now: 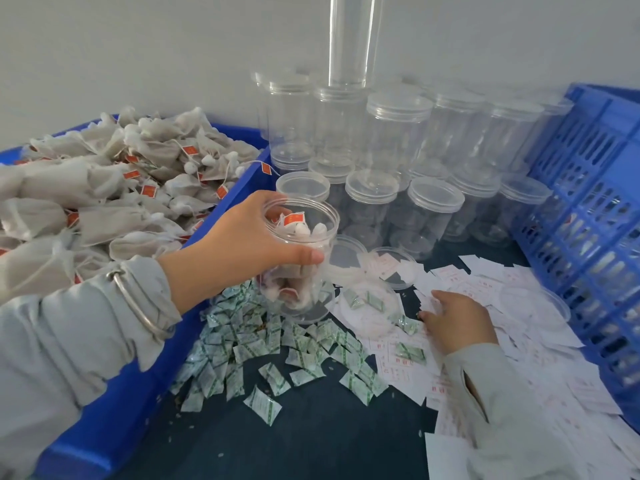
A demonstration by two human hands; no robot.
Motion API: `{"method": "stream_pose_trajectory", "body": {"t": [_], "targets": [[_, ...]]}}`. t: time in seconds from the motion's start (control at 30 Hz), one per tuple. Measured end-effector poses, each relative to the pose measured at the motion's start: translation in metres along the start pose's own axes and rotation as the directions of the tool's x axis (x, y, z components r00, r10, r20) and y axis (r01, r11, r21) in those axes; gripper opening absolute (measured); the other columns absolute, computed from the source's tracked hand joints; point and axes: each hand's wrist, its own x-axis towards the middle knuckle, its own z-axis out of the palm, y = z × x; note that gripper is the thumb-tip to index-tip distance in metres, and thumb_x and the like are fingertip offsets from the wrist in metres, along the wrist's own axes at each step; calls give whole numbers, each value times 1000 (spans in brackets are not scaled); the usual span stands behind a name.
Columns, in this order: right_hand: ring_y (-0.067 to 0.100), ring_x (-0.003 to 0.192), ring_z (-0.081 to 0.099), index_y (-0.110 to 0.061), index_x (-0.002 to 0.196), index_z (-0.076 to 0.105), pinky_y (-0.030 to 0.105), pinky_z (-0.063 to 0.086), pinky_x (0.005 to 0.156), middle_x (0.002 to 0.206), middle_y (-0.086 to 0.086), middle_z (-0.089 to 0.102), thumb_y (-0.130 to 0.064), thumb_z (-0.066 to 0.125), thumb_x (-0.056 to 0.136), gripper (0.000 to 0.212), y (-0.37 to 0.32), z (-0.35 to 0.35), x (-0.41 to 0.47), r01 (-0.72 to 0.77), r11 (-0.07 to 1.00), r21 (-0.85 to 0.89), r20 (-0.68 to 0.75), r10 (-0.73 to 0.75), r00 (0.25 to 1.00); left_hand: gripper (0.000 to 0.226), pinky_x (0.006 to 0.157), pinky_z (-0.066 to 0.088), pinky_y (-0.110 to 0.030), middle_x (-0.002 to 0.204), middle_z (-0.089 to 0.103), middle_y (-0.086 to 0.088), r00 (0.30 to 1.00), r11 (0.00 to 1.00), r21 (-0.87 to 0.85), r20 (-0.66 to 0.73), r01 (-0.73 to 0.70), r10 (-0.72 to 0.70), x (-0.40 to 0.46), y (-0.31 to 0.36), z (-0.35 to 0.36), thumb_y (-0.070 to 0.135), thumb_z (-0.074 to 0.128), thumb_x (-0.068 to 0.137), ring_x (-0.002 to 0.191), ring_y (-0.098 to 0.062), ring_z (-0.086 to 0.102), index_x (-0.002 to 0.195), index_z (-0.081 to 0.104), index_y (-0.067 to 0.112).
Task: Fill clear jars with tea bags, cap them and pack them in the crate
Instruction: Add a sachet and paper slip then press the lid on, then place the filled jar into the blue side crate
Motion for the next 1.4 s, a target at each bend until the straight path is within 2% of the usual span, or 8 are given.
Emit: {"method": "stream_pose_trajectory", "body": {"t": [0.33, 0.47, 0.7, 0.83, 0.9, 0.97, 1.1, 1.4], "targets": [[24, 102, 57, -11, 120, 64, 22, 38, 86, 109, 7, 66, 6, 50, 81, 45, -6, -1, -11, 51, 990, 134, -130, -34, 991, 114, 71, 34, -10, 106, 51, 29, 1000, 998, 62, 23, -16, 15, 0, -1, 0, 67, 74, 29, 95, 10, 48, 133, 42, 33], [18, 86, 61, -15, 111, 69, 21, 45, 77, 107, 5, 66, 1, 61, 82, 34, -11, -9, -15, 166, 937, 308, -316, -64, 947, 107, 72, 35, -9, 113, 53, 25, 999, 995, 95, 41, -27, 23, 1, -2, 1, 63, 80, 38, 102, 2, 51, 132, 41, 34], [-5, 72, 63, -33, 87, 68, 12, 53, 69, 78, -18, 69, 3, 68, 80, 36, -53, -38, -38, 395, 471, 789, -452, 8, 892, 106, 73, 32, -4, 118, 49, 25, 991, 987, 138, 121, -82, 65, -1, -3, 2, 57, 84, 46, 106, 2, 47, 137, 35, 33], [11, 83, 64, -30, 85, 75, 29, 54, 84, 83, -8, 71, 8, 65, 78, 40, -85, -55, -49, 417, 99, 904, -396, -175, 901, 103, 73, 30, -1, 114, 47, 30, 980, 982, 148, 179, -119, 92, -5, -3, 2, 54, 86, 49, 105, 5, 46, 136, 34, 34], [10, 82, 64, -31, 85, 75, 27, 53, 80, 84, -7, 71, 6, 66, 74, 39, -102, -60, -55, 433, 21, 901, -406, -311, 859, 104, 76, 31, -2, 121, 49, 25, 970, 977, 158, 218, -140, 104, -7, -2, 2, 54, 86, 48, 108, 3, 47, 136, 35, 34], [5, 78, 65, -30, 84, 73, 18, 52, 74, 82, -6, 70, 7, 67, 72, 39, -118, -60, -59, 541, 108, 834, -453, -424, 784, 103, 82, 36, -7, 124, 52, 21, 963, 975, 161, 244, -154, 112, -8, -1, 2, 53, 86, 47, 110, 1, 50, 135, 36, 33], [8, 72, 61, -14, 99, 69, 17, 52, 70, 86, 2, 64, 16, 66, 70, 42, -135, -47, -63, 834, 429, 346, -508, -662, 551, 99, 88, 40, -15, 123, 54, 20, 959, 972, 153, 248, -179, 137, -10, 1, 3, 47, 88, 50, 111, 1, 52, 134, 38, 32], [18, 92, 59, -18, 116, 67, 19, 38, 77, 108, 4, 65, -3, 56, 80, 41, -149, -48, -72, 644, 753, 135, -103, -636, 765, 91, 81, 47, -10, 109, 59, 21, 948, 961, 162, 262, -226, 179, -11, 1, 4, 41, 89, 51, 99, 9, 56, 128, 41, 34]]}}
